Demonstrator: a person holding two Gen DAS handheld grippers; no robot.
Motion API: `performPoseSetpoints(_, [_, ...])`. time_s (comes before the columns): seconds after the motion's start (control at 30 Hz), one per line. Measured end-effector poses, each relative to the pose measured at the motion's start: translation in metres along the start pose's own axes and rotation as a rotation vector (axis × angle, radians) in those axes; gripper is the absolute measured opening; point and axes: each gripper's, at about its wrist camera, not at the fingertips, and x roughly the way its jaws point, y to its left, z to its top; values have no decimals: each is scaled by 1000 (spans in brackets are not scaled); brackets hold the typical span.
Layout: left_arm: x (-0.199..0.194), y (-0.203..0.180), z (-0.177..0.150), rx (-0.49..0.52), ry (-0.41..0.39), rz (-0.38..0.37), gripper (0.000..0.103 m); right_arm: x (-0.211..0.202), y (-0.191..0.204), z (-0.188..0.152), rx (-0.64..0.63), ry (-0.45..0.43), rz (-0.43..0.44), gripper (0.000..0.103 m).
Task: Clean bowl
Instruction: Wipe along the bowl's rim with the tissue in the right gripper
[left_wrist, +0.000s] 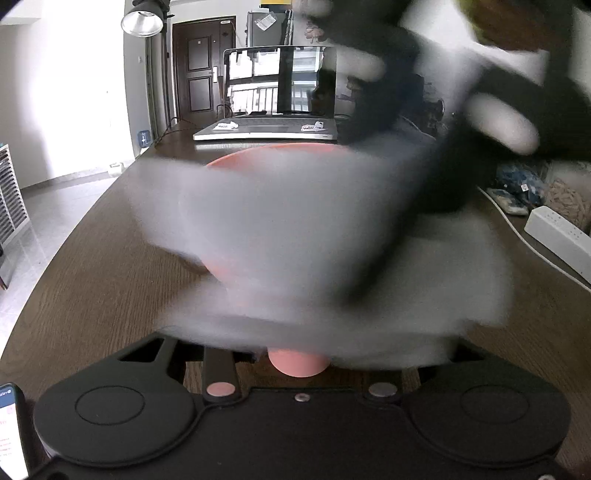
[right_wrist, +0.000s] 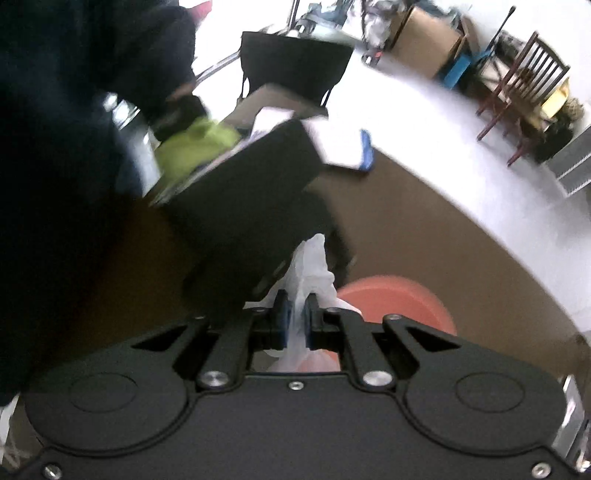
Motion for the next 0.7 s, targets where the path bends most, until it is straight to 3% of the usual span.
performPoseSetpoints(0.2, [-1,3,0,0,0,0,38,18,-49,1,14,6,-97,9])
performPoseSetpoints(0.4, [-2,4,1,-1,1,0,38,20,-91,-40,122,62,-202,9])
performPoseSetpoints(0.57, [-2,3,0,-2,1,-2,38,14,-101,-76,208,132,-248,9])
performPoseSetpoints(0.7, [-1,0,0,-2,1,-2,38,6,-86,-101,246,189,-256,9])
